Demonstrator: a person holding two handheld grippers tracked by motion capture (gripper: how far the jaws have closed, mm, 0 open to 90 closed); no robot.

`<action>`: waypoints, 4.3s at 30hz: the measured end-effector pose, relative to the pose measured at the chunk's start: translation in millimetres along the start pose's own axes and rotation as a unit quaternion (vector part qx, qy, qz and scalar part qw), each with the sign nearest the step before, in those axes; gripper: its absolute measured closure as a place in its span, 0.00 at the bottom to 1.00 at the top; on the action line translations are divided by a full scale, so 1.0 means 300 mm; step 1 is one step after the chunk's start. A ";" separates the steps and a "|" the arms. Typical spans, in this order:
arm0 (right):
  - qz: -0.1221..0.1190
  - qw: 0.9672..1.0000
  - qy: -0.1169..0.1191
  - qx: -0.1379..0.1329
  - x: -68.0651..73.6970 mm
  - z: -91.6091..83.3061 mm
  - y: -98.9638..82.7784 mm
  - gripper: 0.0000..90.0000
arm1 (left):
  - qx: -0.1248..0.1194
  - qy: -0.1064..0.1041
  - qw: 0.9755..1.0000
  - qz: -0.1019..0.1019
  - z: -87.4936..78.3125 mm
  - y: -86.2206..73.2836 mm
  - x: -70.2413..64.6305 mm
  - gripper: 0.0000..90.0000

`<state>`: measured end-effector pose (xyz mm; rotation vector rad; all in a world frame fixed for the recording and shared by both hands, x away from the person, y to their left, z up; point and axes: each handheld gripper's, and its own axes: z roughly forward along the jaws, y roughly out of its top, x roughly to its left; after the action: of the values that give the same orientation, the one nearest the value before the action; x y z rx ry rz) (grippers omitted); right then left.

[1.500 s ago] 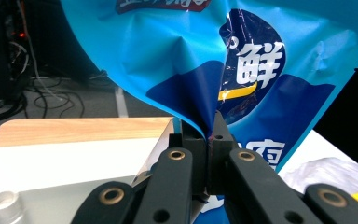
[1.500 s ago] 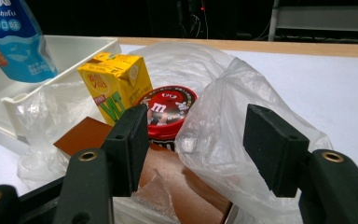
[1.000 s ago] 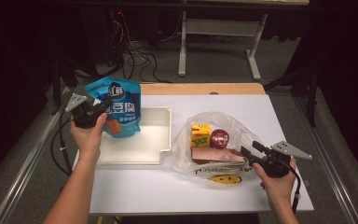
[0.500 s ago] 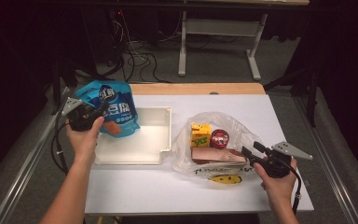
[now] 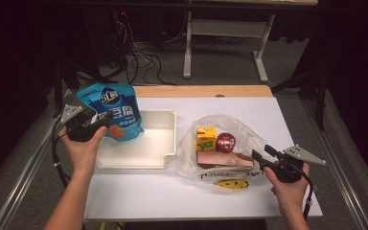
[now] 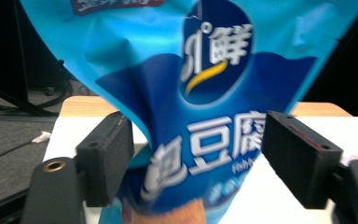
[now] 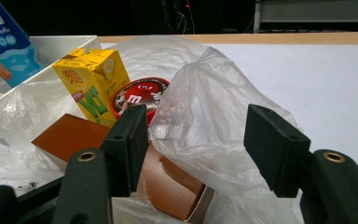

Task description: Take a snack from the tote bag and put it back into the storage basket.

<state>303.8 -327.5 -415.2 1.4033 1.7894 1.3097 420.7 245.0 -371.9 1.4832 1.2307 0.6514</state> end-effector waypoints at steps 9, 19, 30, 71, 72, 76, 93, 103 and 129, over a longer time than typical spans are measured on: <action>-0.002 1.000 -0.006 0.002 -0.012 -0.004 0.001 0.45 | -0.010 -0.004 1.000 0.007 -0.074 -0.054 -0.114 0.29; -0.007 0.999 -0.028 0.020 -0.051 0.010 -0.021 0.44 | 0.008 -0.059 0.997 0.041 -0.082 -0.138 -0.295 0.31; 0.032 0.996 -0.047 0.066 -0.127 0.049 -0.065 0.76 | 0.052 -0.108 0.992 0.046 -0.033 -0.234 -0.407 0.37; 0.005 0.994 -0.050 0.097 0.011 0.002 -0.062 1.00 | 0.129 -0.172 0.971 0.101 0.114 -0.375 -0.744 1.00; 0.011 0.993 -0.050 0.107 0.007 0.004 -0.067 1.00 | 0.133 -0.170 0.971 0.098 0.125 -0.383 -0.749 1.00; 0.014 0.989 -0.064 0.135 0.002 0.019 -0.090 1.00 | 0.153 -0.162 0.971 0.090 0.157 -0.417 -0.771 1.00; 0.021 0.989 -0.059 0.136 -0.001 0.065 -0.127 1.00 | 0.194 -0.171 0.962 0.088 0.205 -0.466 -0.768 1.00; 0.007 0.990 -0.077 0.121 -0.023 0.109 -0.108 1.00 | 0.201 -0.209 0.952 0.101 0.160 -0.470 -0.776 1.00; 0.017 0.991 -0.041 0.124 -0.077 0.013 -0.113 0.89 | 0.149 -0.264 0.941 0.151 0.143 -0.393 -0.821 0.41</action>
<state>300.1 -347.4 -451.0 1.6018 1.9313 1.0570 337.6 -8.4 -444.7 1.9643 0.7074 0.2297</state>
